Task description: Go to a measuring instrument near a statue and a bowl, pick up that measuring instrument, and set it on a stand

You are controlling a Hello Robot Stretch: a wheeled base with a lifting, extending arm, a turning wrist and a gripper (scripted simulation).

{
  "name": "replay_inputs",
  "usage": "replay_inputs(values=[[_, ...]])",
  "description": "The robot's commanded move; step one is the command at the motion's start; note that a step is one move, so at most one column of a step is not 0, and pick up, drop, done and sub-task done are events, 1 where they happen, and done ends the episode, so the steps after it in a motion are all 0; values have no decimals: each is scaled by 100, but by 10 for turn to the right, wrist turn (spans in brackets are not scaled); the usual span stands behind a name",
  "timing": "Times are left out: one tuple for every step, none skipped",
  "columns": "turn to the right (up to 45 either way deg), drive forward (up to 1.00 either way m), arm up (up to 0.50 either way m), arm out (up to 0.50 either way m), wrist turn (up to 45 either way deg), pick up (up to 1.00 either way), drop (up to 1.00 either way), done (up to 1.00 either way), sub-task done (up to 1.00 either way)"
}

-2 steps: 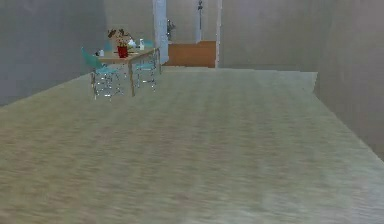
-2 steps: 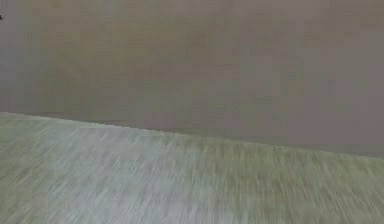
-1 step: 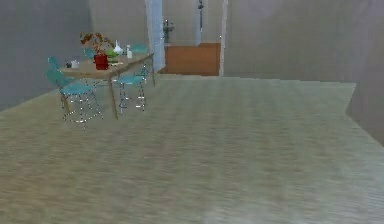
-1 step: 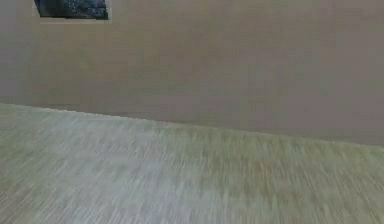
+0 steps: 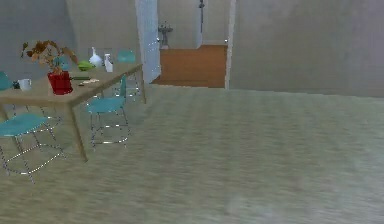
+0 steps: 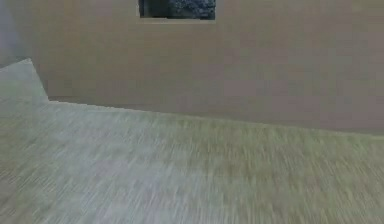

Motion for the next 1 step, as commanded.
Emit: replay_inputs(values=[[0, 100, 0, 0, 0, 0, 0, 0, 0]])
